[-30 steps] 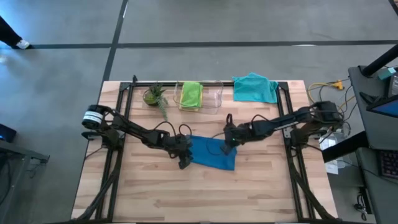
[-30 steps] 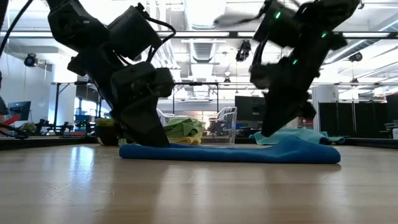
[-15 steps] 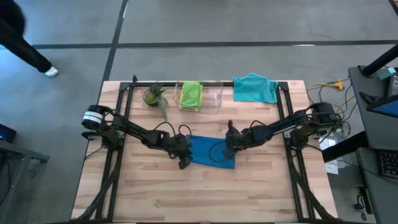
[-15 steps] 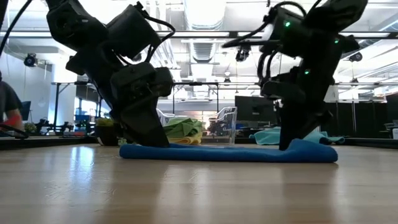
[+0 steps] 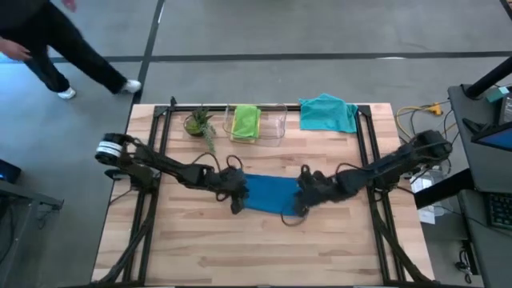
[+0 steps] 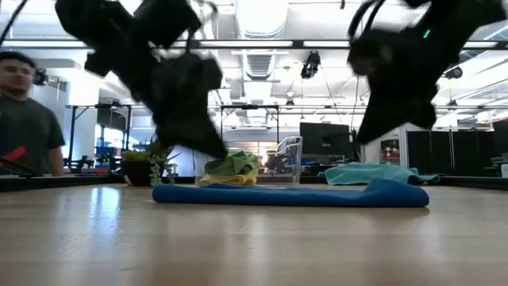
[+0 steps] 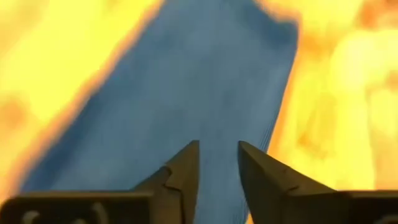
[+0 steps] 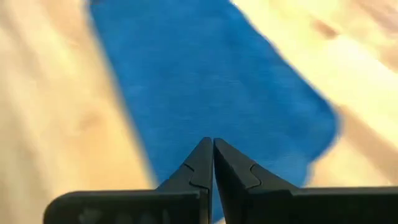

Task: Fold microfiber towels
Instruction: Fold the bottom blue towel

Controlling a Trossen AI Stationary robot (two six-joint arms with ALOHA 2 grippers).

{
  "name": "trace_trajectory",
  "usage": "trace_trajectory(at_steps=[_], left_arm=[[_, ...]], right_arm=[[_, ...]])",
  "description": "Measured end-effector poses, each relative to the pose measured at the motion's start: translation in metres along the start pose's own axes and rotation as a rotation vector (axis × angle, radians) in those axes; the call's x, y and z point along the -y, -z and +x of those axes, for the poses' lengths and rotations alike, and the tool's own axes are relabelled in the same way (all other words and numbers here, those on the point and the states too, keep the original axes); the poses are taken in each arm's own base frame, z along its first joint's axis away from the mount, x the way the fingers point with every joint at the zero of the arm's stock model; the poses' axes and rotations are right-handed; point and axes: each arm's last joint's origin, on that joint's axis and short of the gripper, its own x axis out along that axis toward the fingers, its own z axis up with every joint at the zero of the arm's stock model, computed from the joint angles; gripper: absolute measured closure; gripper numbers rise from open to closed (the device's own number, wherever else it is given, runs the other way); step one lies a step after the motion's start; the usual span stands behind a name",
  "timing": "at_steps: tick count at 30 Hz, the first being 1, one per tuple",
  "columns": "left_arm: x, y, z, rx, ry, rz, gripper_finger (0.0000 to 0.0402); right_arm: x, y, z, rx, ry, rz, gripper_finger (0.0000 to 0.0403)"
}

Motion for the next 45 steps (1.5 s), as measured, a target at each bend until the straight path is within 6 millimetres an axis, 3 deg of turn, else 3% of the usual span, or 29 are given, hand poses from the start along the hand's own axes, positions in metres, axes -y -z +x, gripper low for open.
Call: trace_trajectory(at_steps=[3,7,14,20,27,37,40,45], left_arm=[[-0.004,-0.013,-0.008,0.063,-0.018,0.058,0.0343],[-0.025,-0.019,0.000,0.029,-0.035,0.021,0.0393],[-0.057,-0.018,0.019,-0.022,-0.109,-0.032,0.0399],[-0.064,-0.004,0.027,-0.124,-0.113,-0.051,0.0400],[-0.040,0.018,0.024,-0.249,-0.041,-0.107,0.0400],[0.036,0.048,0.011,-0.423,0.219,-0.149,0.0401],[0.042,0.042,0.000,-0.378,0.208,-0.170,0.0401],[0.046,0.017,-0.025,-0.197,0.197,-0.176,0.0401]], right_arm=[[-0.014,0.012,-0.008,0.024,-0.060,0.027,0.0395],[-0.025,0.027,0.001,-0.018,-0.104,0.125,0.0395],[-0.036,0.043,0.020,-0.093,-0.084,0.214,0.0394],[-0.025,0.056,0.033,-0.178,0.039,0.216,0.0394],[-0.017,0.054,0.031,-0.191,0.110,0.130,0.0394],[0.002,0.036,0.034,-0.159,0.204,0.052,0.0394],[0.004,0.031,0.026,-0.101,0.220,0.070,0.0394],[-0.013,0.031,0.006,-0.024,0.076,0.147,0.0394]])
